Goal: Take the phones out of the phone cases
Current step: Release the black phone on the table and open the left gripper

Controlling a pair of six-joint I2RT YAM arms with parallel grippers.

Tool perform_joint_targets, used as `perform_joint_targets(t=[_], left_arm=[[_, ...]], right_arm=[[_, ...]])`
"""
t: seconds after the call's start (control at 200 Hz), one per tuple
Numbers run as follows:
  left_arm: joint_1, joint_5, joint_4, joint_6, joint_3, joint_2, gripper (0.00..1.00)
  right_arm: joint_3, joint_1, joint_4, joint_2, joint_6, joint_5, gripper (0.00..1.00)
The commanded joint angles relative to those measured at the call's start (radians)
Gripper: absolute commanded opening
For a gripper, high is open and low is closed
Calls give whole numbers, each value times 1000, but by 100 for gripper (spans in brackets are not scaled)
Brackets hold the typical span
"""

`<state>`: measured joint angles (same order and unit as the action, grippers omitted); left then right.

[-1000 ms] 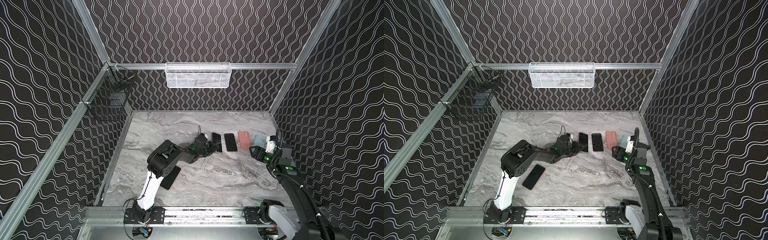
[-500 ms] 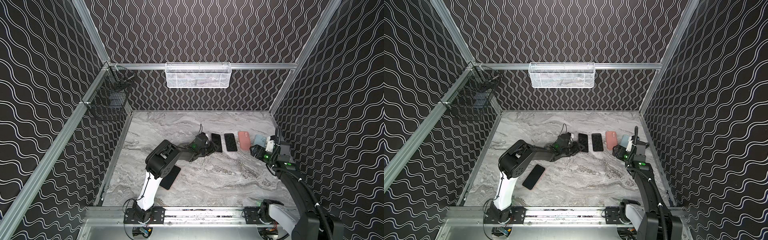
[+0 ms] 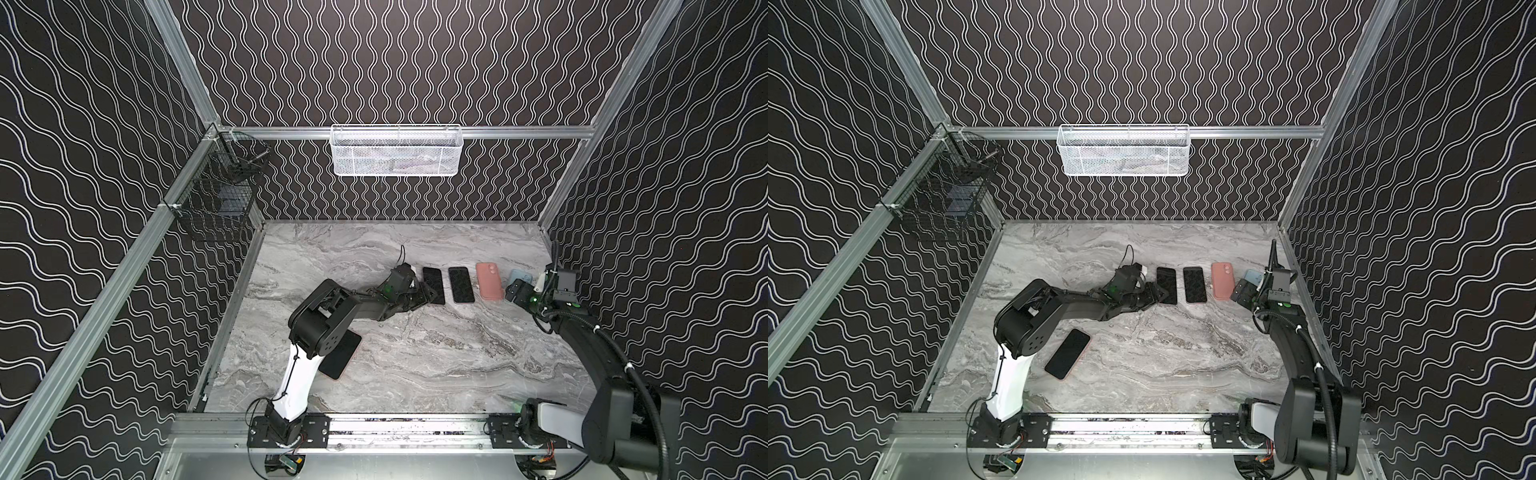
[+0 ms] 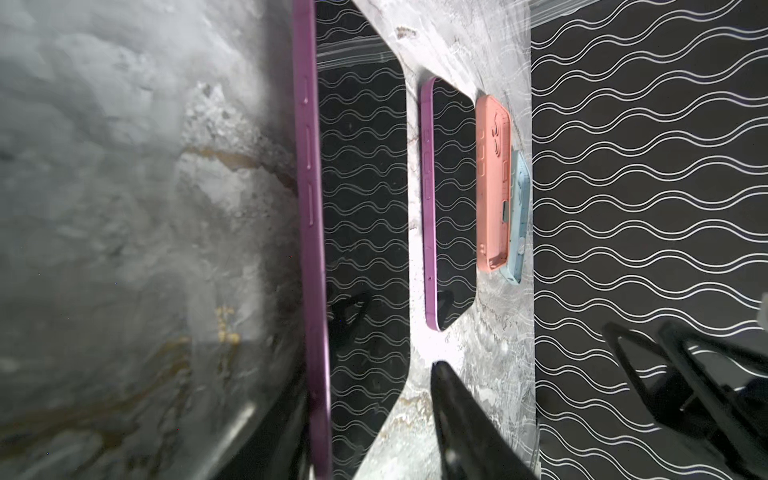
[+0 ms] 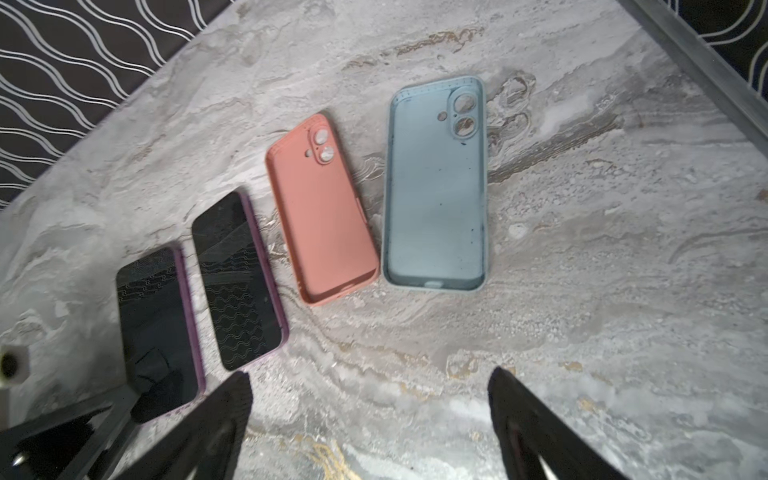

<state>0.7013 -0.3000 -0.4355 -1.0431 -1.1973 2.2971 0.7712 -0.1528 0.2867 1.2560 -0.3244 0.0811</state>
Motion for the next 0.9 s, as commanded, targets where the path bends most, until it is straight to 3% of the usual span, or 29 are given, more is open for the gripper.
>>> perform_joint_targets(t=[0.0, 0.506, 0.716, 0.771, 0.896], left_arm=[[-5, 14, 1, 33, 7, -16, 49], [-14, 29, 74, 78, 22, -67, 52], [-15, 58, 234, 138, 20, -208, 93], [-16, 63, 285, 159, 20, -253, 98], [-17, 76, 366, 198, 36, -368, 99]], right_arm=[[37, -4, 15, 46, -1, -33, 91], [220, -19, 61, 296, 36, -111, 90], [303, -19, 65, 369, 33, -101, 90], [329, -19, 78, 397, 37, -104, 90], [344, -19, 52, 423, 38, -72, 90]])
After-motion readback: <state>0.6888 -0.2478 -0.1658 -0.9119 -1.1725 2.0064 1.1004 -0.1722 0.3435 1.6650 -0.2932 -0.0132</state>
